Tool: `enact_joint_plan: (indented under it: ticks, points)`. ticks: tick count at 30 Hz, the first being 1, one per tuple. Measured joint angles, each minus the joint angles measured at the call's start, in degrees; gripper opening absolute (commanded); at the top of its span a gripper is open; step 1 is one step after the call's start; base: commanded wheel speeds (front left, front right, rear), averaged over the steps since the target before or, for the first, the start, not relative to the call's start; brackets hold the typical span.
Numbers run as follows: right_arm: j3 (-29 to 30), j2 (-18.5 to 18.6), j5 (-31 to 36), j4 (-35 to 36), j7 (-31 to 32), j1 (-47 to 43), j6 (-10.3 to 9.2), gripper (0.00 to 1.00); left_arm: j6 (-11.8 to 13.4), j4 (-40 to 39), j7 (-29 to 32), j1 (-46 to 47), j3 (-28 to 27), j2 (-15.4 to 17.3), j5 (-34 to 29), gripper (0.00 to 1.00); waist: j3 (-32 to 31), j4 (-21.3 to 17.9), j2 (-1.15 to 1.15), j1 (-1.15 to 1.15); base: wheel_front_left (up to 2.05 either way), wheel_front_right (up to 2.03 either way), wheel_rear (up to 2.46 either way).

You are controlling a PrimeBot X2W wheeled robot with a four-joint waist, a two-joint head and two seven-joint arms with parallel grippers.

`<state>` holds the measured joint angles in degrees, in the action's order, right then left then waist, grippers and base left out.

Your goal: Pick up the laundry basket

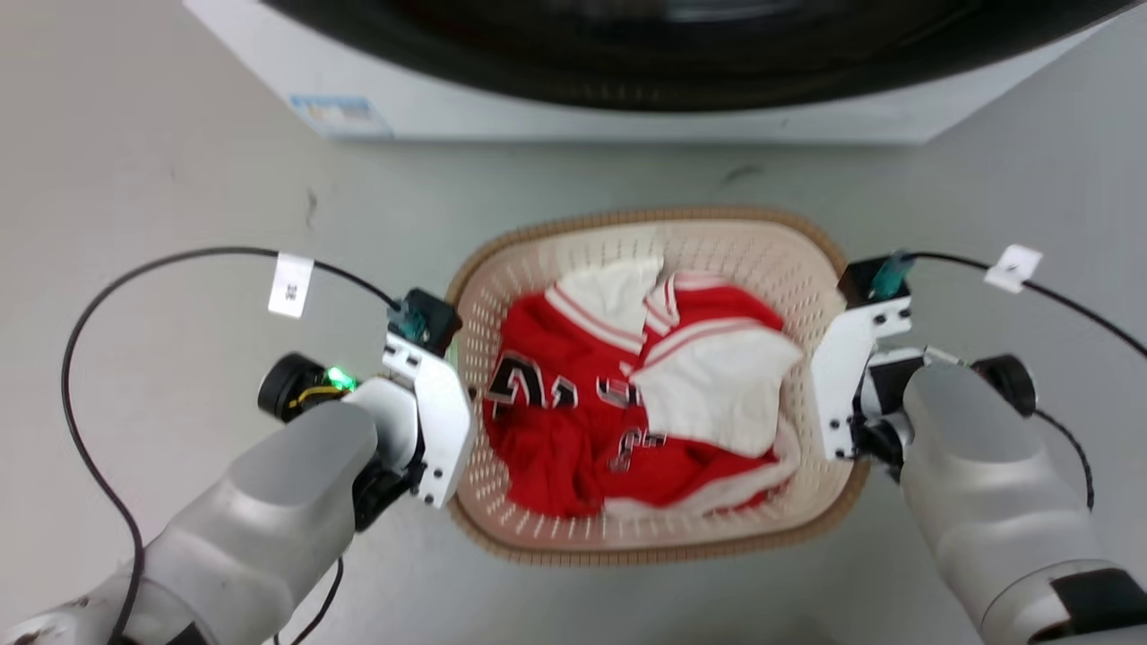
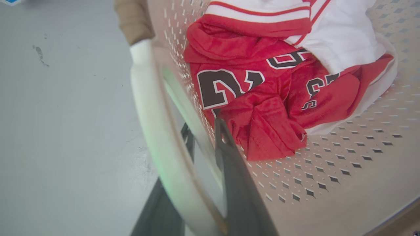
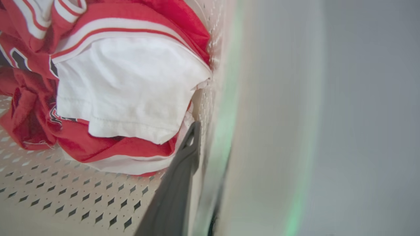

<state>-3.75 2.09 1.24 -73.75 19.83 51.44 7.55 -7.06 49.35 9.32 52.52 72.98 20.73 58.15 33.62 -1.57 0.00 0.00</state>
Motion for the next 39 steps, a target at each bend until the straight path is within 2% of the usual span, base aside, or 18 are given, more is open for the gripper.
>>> enact_joint_plan:
  ticks: [6, 13, 24, 33, 39]
  points:
    - [-5.6, 0.0, -5.7, 0.0, 9.2, -2.1, -0.04, 0.0, 0.0, -5.3, 6.2, -2.9, 0.2, 2.8, 2.5, 0.0, -7.4, -0.9, 0.0, 0.0, 0.0, 0.0, 0.0]
    - [-9.9, -0.1, -11.9, 0.3, 15.0, -2.9, -0.04, 0.0, 0.1, -10.0, 10.3, -4.8, 0.2, 5.8, 3.5, 0.0, -15.4, -1.8, 0.01, -0.01, 0.0, 0.0, 0.0]
    - [-16.5, 0.1, -18.7, 3.3, 20.4, -5.3, -0.04, 0.0, 0.2, -14.5, 17.3, -8.3, 0.2, 8.3, 7.7, 0.0, -25.6, -2.8, 0.01, -0.01, 0.0, 0.0, 0.0]
    - [-18.8, 0.1, -22.0, 3.0, 25.7, -6.6, -0.05, 0.0, 0.2, -16.6, 20.6, -10.7, 0.1, 9.4, 8.1, 0.0, -32.4, -3.2, 0.01, -0.01, 0.0, 0.0, 0.0]
    - [-19.6, 0.4, -23.7, 3.1, 26.7, -6.9, -0.05, 0.0, 0.2, -17.1, 21.8, -11.1, 0.1, 9.6, 9.5, 0.0, -34.7, -3.4, 0.01, -0.01, 0.0, 0.0, 0.0]
